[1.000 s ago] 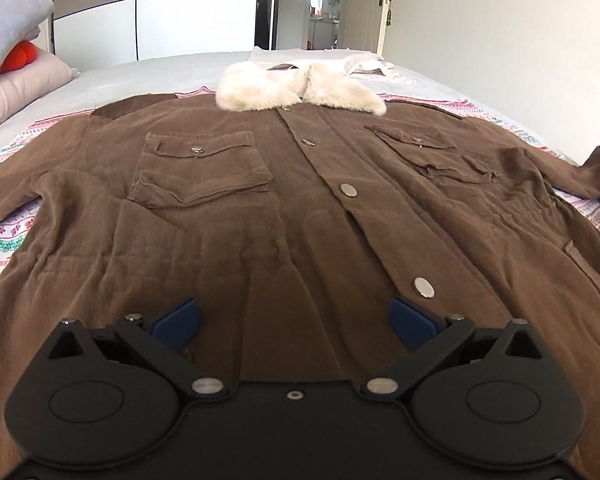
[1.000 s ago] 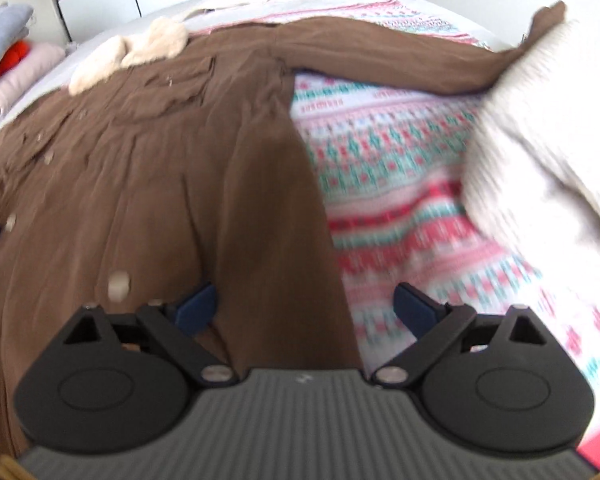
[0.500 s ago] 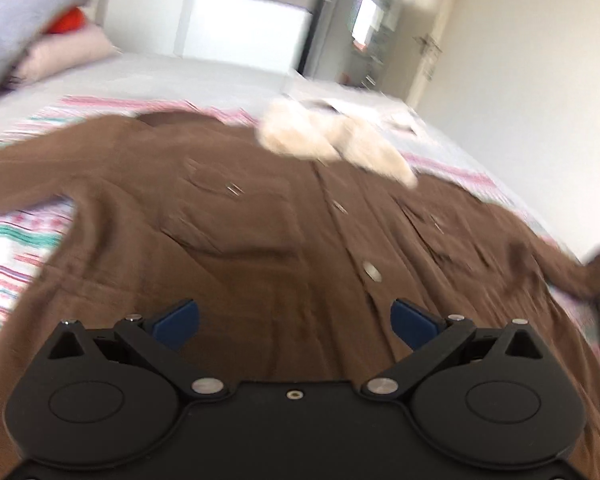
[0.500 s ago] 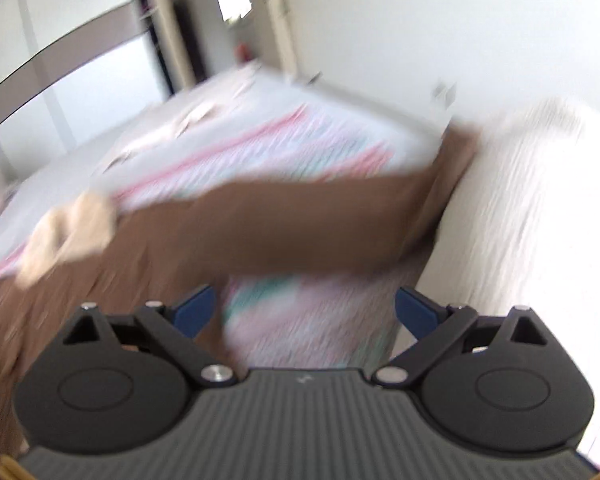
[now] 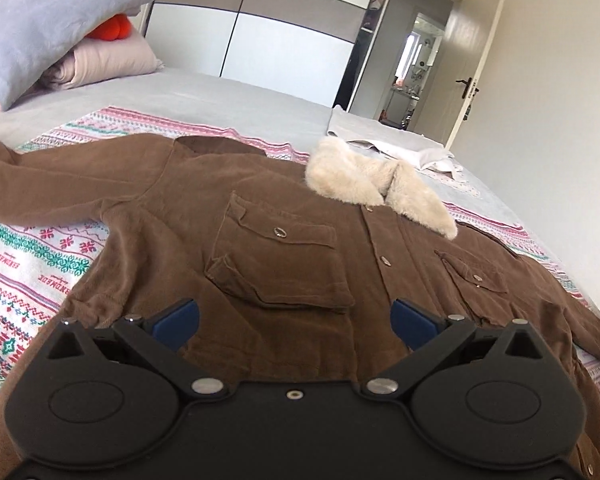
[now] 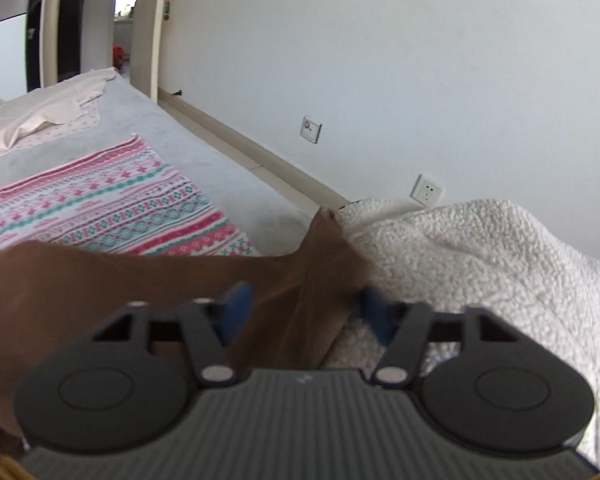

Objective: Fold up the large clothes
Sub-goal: 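Grasp the sleeve cuff with the right tool and fold it across the coat body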

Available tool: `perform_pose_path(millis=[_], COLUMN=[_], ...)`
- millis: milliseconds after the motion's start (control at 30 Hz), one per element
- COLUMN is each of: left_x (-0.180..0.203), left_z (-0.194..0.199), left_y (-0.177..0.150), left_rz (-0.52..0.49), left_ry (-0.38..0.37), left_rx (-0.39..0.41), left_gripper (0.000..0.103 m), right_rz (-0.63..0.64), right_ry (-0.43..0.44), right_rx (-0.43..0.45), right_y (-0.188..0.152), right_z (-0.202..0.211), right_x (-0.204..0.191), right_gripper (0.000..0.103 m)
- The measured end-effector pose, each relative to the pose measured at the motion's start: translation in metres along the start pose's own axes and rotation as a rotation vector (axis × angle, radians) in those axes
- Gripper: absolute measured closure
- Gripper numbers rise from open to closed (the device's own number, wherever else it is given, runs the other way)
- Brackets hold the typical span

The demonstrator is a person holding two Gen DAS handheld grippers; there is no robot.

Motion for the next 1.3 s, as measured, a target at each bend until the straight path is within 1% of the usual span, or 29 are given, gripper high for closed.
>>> perform_pose_path(millis=[33, 67, 133, 233, 333, 433, 533, 633, 700, 800, 867, 967, 1067, 1133, 1200, 1233, 1267, 1300], left_x=[-0.001, -0.002, -0.006, -0.009, -0.011, -0.012, -0.012, -0.012, -0.013, -0.015, -0.018, -0.023, -0.031, -0.035, -0.037, -0.038, -0.038, -0.039], left_z=[-0.002, -0.003, -0.004, -0.004, -0.005, -0.005, -0.004, -0.001, 0.000, 0.003, 0.004, 0.007, 0.009, 0.009, 0.009, 0.008, 0.008, 0.008], left_y=[0.001, 0.002, 0.004, 0.008, 0.009, 0.010, 0.011, 0.013, 0.014, 0.018, 0.021, 0.028, 0.035, 0.038, 0.038, 0.038, 0.038, 0.038], left_rz=[0.003, 0.007, 0.021, 0.039, 0.047, 0.049, 0.054, 0.055, 0.060, 0.071, 0.077, 0.082, 0.109, 0.123, 0.119, 0.112, 0.105, 0.098], left_ry=[0.003, 0.007, 0.012, 0.011, 0.015, 0.017, 0.013, 0.008, 0.006, 0.006, 0.008, 0.015, 0.028, 0.030, 0.034, 0.036, 0.039, 0.039], left_rx=[0.000, 0.000, 0.002, 0.007, 0.004, 0.001, 0.003, 0.008, 0.011, 0.016, 0.020, 0.036, 0.054, 0.054, 0.052, 0.050, 0.049, 0.049], left_gripper=[0.000, 0.000, 0.000, 0.000, 0.000, 0.000, 0.000, 0.000, 0.000, 0.000, 0.000, 0.000, 0.000, 0.000, 0.000, 0.000, 0.000, 0.000], right_rz=[-0.014, -0.035, -0.071, -0.072, -0.043, -0.004, 0.037, 0.095, 0.134, 0.204, 0.250, 0.309, 0.385, 0.436, 0.494, 0.514, 0.536, 0.554], right_ry=[0.006, 0.020, 0.034, 0.069, 0.120, 0.171, 0.244, 0.334, 0.408, 0.517, 0.592, 0.695, 0.775, 0.832, 0.934, 0.966, 0.993, 1.011], right_rx=[-0.006, -0.004, 0.035, 0.114, 0.212, 0.320, 0.420, 0.501, 0.548, 0.597, 0.613, 0.605, 0.574, 0.526, 0.428, 0.386, 0.360, 0.350], right_y=[0.001, 0.004, 0.009, 0.026, 0.055, 0.086, 0.116, 0.140, 0.152, 0.159, 0.158, 0.148, 0.127, 0.107, 0.075, 0.056, 0.041, 0.019], right_z=[-0.004, -0.005, 0.004, 0.024, 0.056, 0.098, 0.144, 0.190, 0.221, 0.261, 0.283, 0.307, 0.320, 0.317, 0.309, 0.307, 0.304, 0.313], right_x=[0.000, 0.000, 0.002, -0.002, -0.011, -0.028, -0.055, -0.094, -0.126, -0.179, -0.217, -0.273, -0.333, -0.372, -0.410, -0.423, -0.433, -0.434], right_gripper=[0.088, 0.093, 0.094, 0.095, 0.095, 0.095, 0.095, 0.095, 0.095, 0.095, 0.095, 0.095, 0.095, 0.094, 0.086, 0.083, 0.076, 0.064])
Point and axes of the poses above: each gripper's, at about its wrist camera, not at the fingertips, and z roughly against the way its jaws point, x to its right, y to its top, the point moved 7 cm from there along -z, roughly the way its jaws point, and after that the axes turned 14 degrees about z, right-handed, at the moved point
